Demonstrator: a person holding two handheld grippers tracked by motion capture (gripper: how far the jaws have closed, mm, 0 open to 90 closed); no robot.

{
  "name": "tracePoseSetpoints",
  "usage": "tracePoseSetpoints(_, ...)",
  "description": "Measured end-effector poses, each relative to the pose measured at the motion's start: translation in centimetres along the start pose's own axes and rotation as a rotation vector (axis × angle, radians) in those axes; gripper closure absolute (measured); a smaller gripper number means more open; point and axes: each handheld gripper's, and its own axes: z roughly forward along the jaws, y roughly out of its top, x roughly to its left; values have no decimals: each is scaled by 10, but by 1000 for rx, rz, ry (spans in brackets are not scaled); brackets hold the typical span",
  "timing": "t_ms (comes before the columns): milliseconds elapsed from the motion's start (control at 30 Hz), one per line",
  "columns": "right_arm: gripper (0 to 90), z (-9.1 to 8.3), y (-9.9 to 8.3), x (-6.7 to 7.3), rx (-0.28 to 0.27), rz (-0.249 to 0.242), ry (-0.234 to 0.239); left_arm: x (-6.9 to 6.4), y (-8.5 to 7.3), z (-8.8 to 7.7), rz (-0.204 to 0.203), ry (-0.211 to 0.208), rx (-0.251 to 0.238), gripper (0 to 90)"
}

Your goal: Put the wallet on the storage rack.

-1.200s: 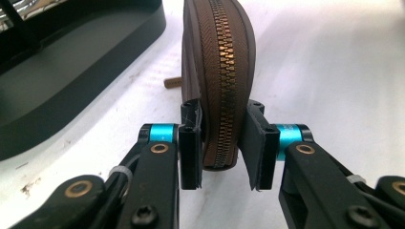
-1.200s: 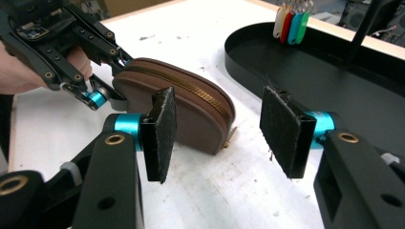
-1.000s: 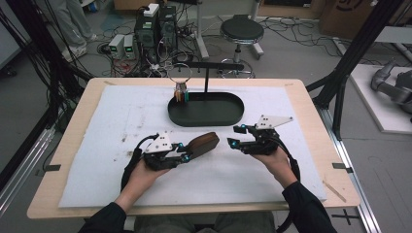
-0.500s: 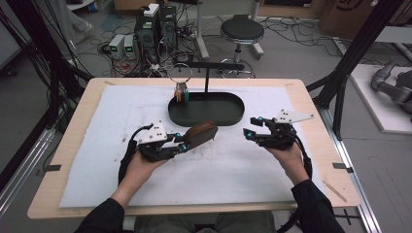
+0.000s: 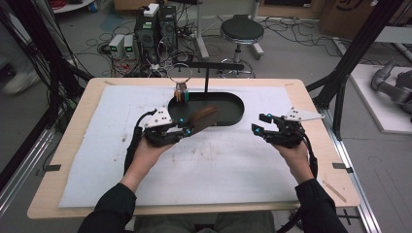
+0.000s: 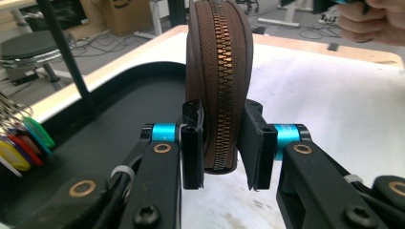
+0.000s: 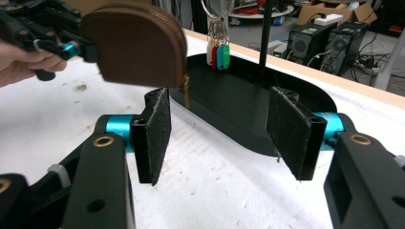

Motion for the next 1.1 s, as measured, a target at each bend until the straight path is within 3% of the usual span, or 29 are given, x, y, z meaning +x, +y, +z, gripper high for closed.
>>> tracePoseSetpoints(200,425,-1,-1,-3,-11,0,-7,18,4,12,-31,12,-18,718)
tracePoseSetpoints(500,426,-3,-1,-5,-6,8,-12,41,6,35,-40,66,-25,719)
tracePoseSetpoints(700,426,-3,-2,-7,-10,13,-13,54,3,55,-56,95,26,718)
tracePoseSetpoints(867,427,-4,-2,-8,-8,16,-13,62,-2,70,-70,112,30,717)
tracePoseSetpoints(1100,427,-6,-3,-10,-6,18,-18,76,-12,84,-73,167,81,716)
